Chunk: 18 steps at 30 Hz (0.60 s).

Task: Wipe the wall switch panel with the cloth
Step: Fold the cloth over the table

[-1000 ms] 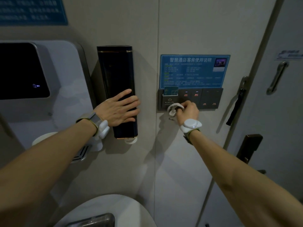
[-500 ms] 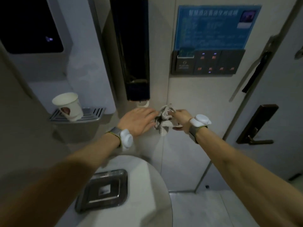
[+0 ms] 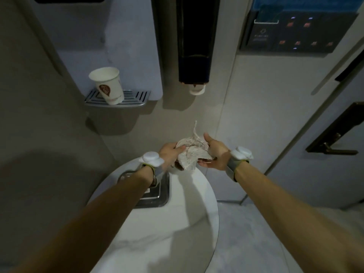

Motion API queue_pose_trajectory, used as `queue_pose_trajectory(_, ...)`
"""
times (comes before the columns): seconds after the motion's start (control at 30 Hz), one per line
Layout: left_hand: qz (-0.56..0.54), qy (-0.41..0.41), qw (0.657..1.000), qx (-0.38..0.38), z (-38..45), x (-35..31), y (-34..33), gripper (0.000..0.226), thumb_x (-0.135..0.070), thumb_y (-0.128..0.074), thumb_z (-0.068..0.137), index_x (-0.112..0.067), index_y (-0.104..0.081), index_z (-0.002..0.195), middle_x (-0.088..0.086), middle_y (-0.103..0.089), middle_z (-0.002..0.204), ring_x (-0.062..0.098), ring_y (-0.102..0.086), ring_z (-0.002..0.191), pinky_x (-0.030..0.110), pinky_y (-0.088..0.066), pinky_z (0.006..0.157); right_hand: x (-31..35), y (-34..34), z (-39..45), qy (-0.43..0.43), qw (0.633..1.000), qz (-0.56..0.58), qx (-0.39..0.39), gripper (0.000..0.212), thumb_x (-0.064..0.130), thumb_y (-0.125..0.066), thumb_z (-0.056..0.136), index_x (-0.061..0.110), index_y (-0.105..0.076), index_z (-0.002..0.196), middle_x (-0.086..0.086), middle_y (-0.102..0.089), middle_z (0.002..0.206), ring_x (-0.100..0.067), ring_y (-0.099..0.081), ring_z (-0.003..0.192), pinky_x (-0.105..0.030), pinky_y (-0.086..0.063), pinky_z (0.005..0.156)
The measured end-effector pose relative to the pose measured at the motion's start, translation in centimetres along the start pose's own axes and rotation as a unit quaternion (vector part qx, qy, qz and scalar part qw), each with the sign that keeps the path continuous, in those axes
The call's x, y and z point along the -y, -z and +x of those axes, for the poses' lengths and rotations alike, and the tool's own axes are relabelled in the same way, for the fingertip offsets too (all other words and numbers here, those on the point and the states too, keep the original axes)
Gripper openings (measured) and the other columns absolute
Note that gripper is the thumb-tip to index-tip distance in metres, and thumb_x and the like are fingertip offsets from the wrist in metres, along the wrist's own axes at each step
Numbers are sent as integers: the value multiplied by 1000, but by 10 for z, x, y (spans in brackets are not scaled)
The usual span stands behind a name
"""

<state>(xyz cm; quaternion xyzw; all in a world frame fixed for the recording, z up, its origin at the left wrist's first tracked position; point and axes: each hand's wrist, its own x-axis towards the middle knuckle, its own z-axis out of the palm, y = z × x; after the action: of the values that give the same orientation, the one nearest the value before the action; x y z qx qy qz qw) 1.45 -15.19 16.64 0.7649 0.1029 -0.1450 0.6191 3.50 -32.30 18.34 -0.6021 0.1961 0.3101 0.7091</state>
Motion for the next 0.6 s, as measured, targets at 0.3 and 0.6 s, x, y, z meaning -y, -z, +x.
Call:
queue_pose_trajectory(0.3,-216,178,959,51,6,53,34,26,-31,-49,93,-10,-63,94,10,-72,83,22,-67,73,33,-54,66,-53,-18,27,-18,996,44,73,25,26,-67,86,12,-63,107,-8,-63,106,-23,-65,93,-37,-57,84)
queue_pose_trajectory(0.6,-219,190,957,10,15,118,51,37,-6,-55,89,-2,-52,125,23,-56,126,41,-56,112,53,-47,91,-102,-40,82,-28,999,27,-38,16,-6,-59,87,10,-62,89,-10,-64,89,-27,-61,81,-50,-51,92)
